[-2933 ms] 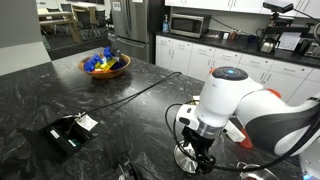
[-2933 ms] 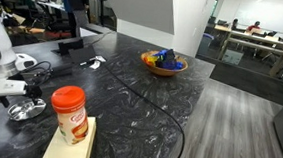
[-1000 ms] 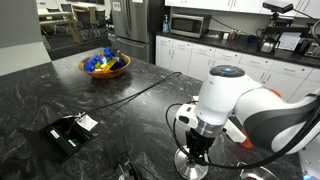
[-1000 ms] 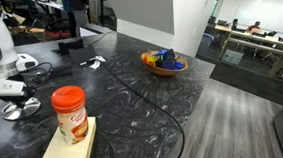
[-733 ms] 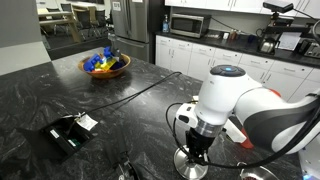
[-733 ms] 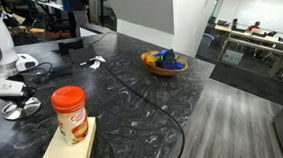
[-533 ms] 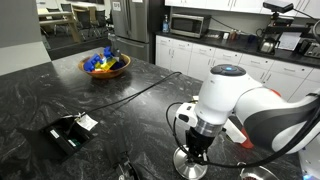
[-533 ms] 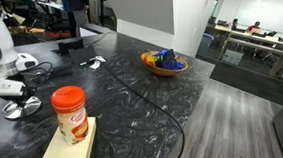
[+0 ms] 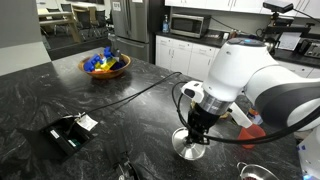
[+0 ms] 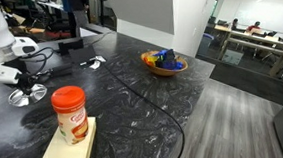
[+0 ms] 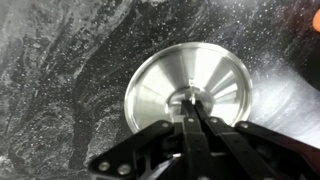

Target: Place the lid on the pot

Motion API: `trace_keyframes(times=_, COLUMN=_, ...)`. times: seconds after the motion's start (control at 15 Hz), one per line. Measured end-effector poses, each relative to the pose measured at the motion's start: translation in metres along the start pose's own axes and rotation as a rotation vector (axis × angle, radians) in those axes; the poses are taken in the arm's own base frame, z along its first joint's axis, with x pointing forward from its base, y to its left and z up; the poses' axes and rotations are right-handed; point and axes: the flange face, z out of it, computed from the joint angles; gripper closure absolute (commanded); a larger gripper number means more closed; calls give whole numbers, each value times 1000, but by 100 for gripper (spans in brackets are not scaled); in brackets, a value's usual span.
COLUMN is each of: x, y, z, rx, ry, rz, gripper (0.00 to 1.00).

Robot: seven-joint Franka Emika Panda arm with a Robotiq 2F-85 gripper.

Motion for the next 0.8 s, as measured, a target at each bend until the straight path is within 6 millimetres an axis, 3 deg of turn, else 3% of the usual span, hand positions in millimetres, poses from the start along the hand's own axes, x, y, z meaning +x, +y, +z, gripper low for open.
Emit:
trace_keyframes(times=0.2, x=-16, y=0, z=-25, rx=-16, ry=-16, rz=27, gripper=99)
trace_keyframes(times=0.53, x=-61, y=-13, z=-51, rx=-38, ry=-83, rz=63, gripper=99)
trace_keyframes(times=0.8, x=-92, y=-32, z=-67, rx=-33, ry=-92, rz=98, gripper=99)
